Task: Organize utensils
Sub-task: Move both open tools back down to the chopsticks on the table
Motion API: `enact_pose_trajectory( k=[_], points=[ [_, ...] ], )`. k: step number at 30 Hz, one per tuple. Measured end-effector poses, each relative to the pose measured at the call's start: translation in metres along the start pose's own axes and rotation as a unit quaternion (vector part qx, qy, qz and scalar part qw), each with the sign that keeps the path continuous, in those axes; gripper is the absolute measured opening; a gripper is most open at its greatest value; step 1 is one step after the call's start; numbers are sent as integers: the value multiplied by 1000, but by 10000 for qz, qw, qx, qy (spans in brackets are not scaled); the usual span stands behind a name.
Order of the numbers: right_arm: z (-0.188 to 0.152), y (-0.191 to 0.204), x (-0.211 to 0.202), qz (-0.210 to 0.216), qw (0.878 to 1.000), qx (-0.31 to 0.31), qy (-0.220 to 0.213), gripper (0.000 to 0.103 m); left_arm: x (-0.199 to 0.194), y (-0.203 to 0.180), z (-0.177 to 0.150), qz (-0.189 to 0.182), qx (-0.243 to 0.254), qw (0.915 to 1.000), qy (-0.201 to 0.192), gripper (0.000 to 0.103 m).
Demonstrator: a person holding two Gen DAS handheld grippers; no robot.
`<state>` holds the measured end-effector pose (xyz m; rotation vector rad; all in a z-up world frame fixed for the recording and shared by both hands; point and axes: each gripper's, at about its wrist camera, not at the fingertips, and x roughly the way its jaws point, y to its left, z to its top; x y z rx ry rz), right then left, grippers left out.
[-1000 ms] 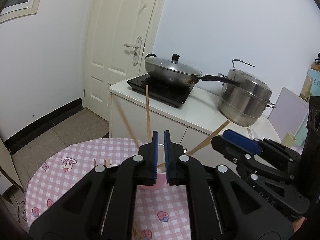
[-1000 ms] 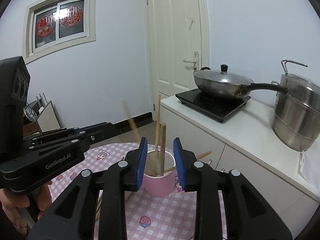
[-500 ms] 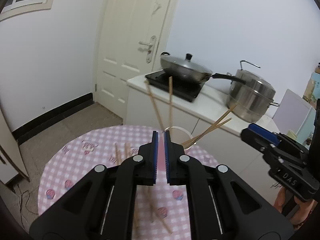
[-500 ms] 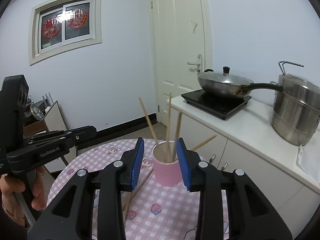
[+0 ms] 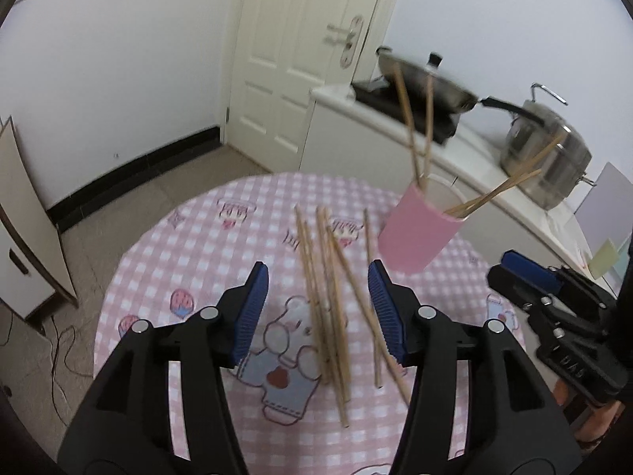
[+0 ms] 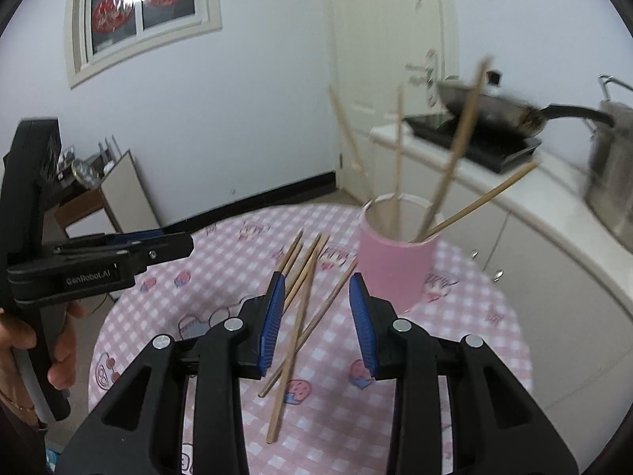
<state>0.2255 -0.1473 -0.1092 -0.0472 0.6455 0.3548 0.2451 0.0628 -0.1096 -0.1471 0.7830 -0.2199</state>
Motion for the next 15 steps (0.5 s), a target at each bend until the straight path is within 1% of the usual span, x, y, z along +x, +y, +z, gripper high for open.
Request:
enact_pose_trajectory(
  k=[3, 5, 7, 9, 12, 15],
  points=[
    [-3, 8, 21, 64, 9997, -82, 223, 32, 11, 6, -2, 1, 16, 9999, 144, 54],
    [-6, 13, 38, 82, 9991, -142, 395, 32, 23, 13, -5, -34, -26, 9995, 314, 60],
    [-11, 15, 54, 118, 9983, -150, 557, 31, 36, 20, -8, -111, -94, 9987, 495, 60],
    [-13, 17, 68, 142, 9973, -166, 705, 28, 51, 24, -12, -134, -101, 9976, 676, 60],
    [-15, 19, 87, 138, 9957, -218, 891, 24, 68, 26, -18, -99, -48, 9964, 838, 60],
    [-15, 19, 103, 107, 9943, -275, 1023, 20, 78, 32, -21, -103, -115, 9957, 911, 60]
  ],
)
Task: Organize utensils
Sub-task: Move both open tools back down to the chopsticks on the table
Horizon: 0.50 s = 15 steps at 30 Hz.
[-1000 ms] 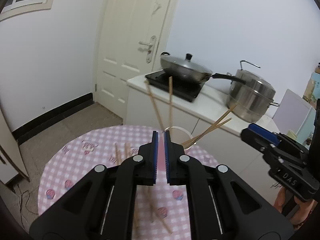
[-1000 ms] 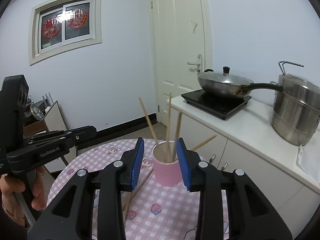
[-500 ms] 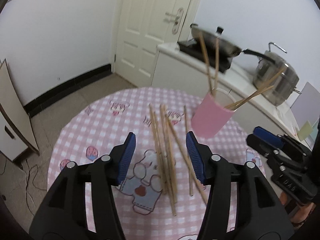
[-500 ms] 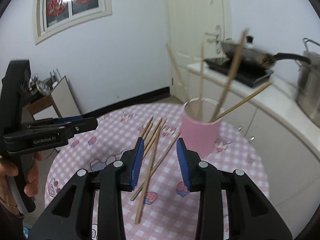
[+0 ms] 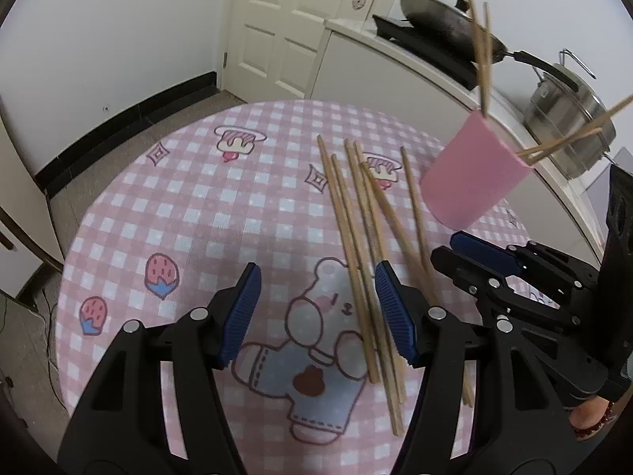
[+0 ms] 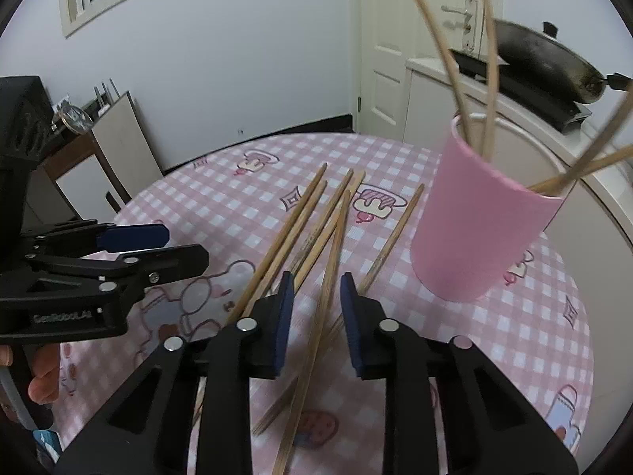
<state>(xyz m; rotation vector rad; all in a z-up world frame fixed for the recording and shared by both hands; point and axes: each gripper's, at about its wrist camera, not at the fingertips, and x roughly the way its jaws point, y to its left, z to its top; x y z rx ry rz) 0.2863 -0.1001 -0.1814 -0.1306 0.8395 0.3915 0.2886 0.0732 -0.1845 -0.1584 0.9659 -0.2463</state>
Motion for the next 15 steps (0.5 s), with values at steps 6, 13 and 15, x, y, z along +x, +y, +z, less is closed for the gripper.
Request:
enact_pose_trajectory(
  k=[6, 13, 15],
  points=[
    [7, -5, 22, -96, 9998, -37, 165, 18, 13, 9, 6, -26, -101, 9999, 45, 60],
    [13, -11, 43, -129, 9993, 11, 353, 14, 26, 7, 15, -58, -74, 9999, 113, 60],
    [14, -12, 44, -103, 9993, 29, 364, 8, 31, 5, 18, -54, -57, 9999, 146, 60]
  ],
)
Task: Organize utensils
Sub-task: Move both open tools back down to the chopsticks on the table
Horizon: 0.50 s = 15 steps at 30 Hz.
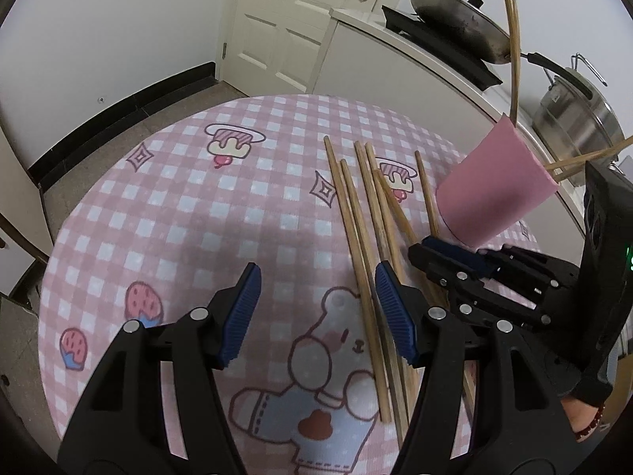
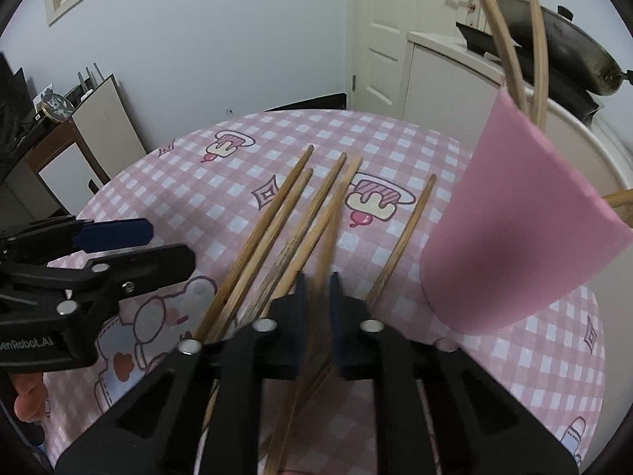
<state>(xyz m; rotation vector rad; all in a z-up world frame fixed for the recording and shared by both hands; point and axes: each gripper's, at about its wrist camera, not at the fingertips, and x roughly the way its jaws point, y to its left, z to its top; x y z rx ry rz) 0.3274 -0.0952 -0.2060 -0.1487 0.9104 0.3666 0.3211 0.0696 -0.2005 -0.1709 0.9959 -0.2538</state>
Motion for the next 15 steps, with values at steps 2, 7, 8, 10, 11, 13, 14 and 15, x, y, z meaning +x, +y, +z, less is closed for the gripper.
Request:
enact_pose_trajectory(
  k=[2, 7, 8, 10, 11, 13, 14, 15],
  points=[
    [-1, -2, -3, 12, 10000, 16, -31, 6, 6, -3, 3, 12, 22, 10000, 43, 60],
    [-8, -11, -14, 153, 9998, 114, -48, 5, 19, -7, 7, -63, -40, 9998, 191, 60],
    [-9, -12, -16, 162, 9998, 130, -54, 5, 21, -8, 7, -75, -42, 9998, 205, 60],
    [-10, -15, -20, 203, 9996, 160, -77, 5, 25, -10, 8, -23, -4, 9997, 226, 60],
    [-10, -15, -21, 244, 9995, 177, -80, 5, 26, -12, 8, 40, 31, 9997, 222, 60],
    [-11, -16, -23, 331, 9992, 204, -86, 5, 27, -13, 9, 77, 76, 9997, 227, 60],
    [-11, -16, -24, 339, 9992, 205, -98, 5, 28, -13, 9, 99, 91, 9996, 240, 60],
    [-11, -16, -25, 349, 9991, 202, -109, 5, 27, -13, 9, 118, 103, 9996, 246, 60]
  ],
)
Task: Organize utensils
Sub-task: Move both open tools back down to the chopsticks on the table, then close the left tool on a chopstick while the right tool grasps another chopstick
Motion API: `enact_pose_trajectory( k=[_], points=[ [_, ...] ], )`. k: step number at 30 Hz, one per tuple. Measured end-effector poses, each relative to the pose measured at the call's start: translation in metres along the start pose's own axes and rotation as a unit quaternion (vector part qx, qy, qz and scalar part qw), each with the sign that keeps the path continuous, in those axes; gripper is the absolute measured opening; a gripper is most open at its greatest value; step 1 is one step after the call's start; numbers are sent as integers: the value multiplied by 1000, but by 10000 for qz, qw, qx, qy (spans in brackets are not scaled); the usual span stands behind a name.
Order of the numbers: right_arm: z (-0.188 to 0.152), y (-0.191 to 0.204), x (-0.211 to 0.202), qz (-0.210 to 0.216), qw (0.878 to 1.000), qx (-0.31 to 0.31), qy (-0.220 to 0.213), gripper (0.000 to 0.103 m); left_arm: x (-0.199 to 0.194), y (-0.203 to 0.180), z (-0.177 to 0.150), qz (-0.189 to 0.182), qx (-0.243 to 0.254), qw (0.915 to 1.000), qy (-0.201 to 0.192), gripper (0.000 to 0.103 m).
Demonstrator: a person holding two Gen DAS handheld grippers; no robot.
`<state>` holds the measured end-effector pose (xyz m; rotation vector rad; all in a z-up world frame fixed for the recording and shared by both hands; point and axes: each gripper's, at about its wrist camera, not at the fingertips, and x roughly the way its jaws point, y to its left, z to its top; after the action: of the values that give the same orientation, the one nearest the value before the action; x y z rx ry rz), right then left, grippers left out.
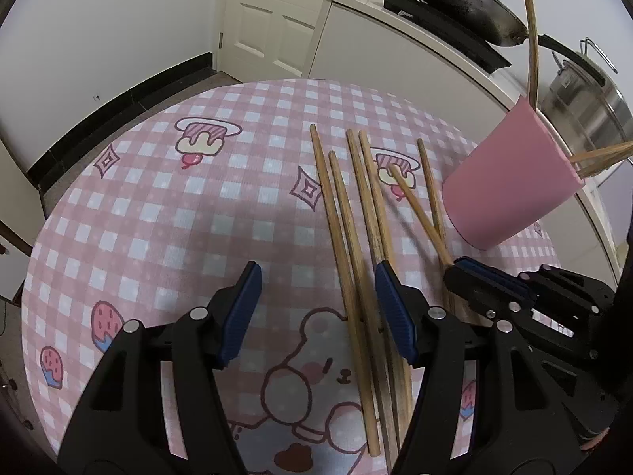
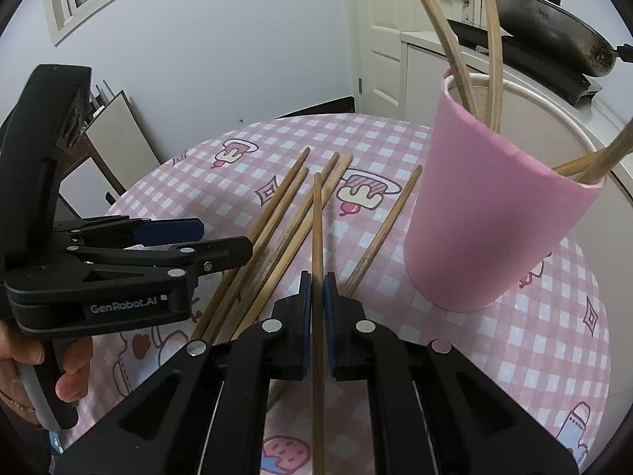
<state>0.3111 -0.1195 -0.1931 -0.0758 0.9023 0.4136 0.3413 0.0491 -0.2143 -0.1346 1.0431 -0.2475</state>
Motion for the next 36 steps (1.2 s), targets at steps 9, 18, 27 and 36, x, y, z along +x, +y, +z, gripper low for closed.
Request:
enact_pose_trajectory(
  k=[9, 18, 27, 36],
  points=[
    [-1, -3, -2, 63, 10000, 43, -19, 5, 9, -13, 3, 540, 302, 9981, -10, 60],
    [-4, -8, -6, 81, 9999, 52, -58, 5, 7, -7, 9, 129, -44, 9999, 85, 60],
    [-4, -11, -11, 115, 9999, 90, -71, 5, 14, -13, 11, 410, 147, 9987, 266, 60],
    [-5, -12, -14, 126, 9999, 77, -84, 5, 12, -7, 10, 383, 55, 9990, 243, 52]
  ],
)
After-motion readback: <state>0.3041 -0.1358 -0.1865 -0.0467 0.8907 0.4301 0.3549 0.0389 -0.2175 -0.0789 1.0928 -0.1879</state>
